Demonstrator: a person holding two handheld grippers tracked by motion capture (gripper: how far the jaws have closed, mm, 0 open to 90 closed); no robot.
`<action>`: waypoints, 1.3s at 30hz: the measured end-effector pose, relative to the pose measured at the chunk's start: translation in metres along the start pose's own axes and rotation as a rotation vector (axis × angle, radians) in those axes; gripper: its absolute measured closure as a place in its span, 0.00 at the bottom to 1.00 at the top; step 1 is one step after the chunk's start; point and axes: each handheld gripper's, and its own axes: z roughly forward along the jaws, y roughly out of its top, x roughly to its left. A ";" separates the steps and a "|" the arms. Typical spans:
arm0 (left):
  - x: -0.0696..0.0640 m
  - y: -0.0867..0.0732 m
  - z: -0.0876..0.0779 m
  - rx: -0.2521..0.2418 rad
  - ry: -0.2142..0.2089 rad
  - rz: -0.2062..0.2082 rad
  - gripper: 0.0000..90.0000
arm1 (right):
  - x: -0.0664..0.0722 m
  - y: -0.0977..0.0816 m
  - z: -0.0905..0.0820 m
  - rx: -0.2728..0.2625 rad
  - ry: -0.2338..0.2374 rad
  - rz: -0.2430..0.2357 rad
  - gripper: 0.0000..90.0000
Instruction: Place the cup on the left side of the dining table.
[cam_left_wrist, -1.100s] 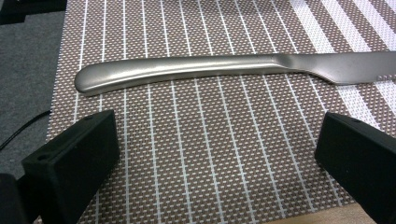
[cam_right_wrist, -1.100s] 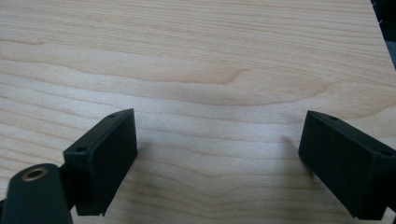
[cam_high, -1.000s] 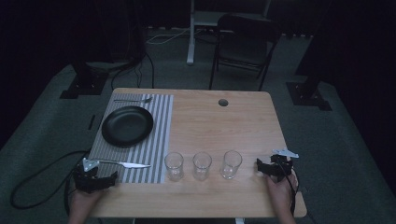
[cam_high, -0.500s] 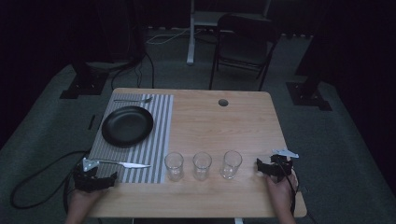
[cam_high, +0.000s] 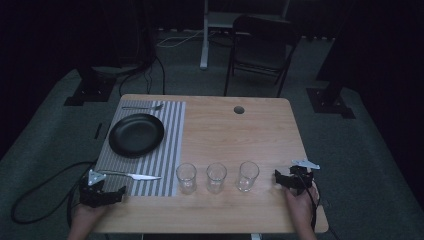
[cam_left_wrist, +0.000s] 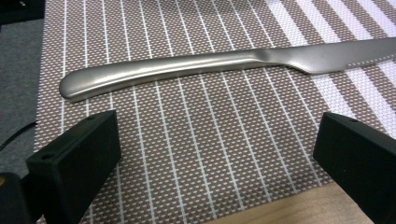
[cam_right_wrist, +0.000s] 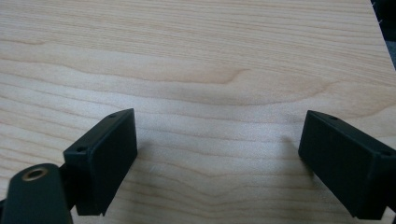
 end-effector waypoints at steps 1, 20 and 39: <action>-0.001 -0.001 -0.001 0.000 -0.014 0.007 0.01 | 0.000 0.000 0.000 0.000 0.000 0.000 0.12; -0.013 0.007 -0.008 -0.013 -0.097 0.057 0.05 | 0.000 0.000 0.000 0.000 0.000 0.000 0.12; -0.028 0.026 -0.022 -0.062 -0.170 0.130 0.05 | 0.000 0.000 0.000 0.000 0.000 0.000 0.12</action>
